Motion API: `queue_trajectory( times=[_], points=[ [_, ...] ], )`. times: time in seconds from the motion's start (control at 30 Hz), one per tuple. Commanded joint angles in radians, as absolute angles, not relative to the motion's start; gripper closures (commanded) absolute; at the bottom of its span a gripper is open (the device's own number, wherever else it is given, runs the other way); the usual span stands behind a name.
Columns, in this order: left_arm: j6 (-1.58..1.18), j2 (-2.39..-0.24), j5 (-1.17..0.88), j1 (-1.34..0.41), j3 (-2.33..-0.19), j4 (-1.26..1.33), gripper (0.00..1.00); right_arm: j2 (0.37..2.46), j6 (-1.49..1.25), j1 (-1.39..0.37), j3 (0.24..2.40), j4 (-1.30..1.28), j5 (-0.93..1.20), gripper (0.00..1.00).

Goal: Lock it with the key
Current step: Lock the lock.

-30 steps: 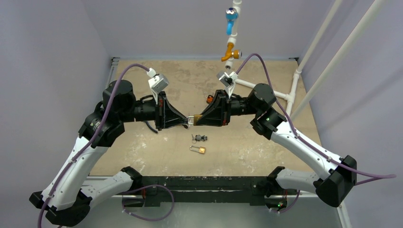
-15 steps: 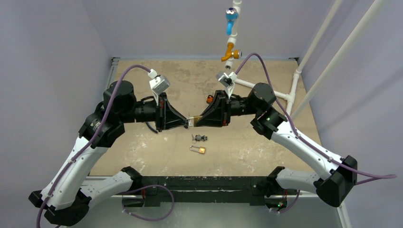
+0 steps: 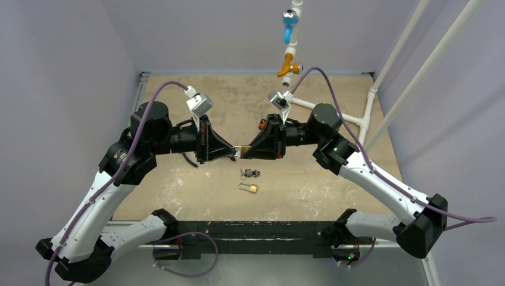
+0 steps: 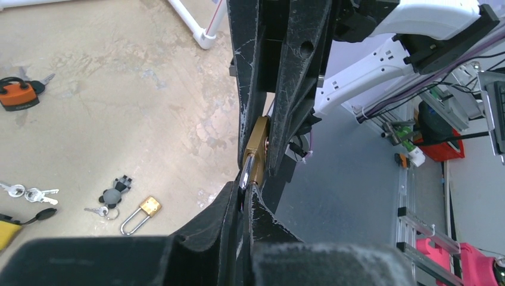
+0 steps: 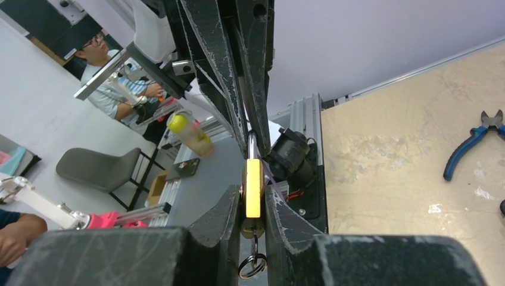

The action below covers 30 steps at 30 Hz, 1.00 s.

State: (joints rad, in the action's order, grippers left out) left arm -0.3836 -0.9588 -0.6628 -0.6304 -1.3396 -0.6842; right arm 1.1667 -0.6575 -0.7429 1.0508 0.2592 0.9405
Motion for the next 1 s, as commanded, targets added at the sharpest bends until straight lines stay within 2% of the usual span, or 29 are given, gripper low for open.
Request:
queue_trajectory(
  times=[0.0,0.4,0.97],
  points=[
    [-0.420,-1.036,-0.654,-0.680,-1.354,-0.574,1.00,1.187,-0.618,-0.816,1.127,0.295,0.777,1.00],
    [-0.386,-1.031,-0.552,-0.713,-1.359,-0.633,1.00,1.210,-0.603,-0.817,1.189,0.235,0.697,1.00],
    [-0.417,-1.051,-0.528,-0.767,-1.392,-0.624,1.00,1.256,-0.560,-0.818,1.225,0.121,0.596,1.00]
  ],
)
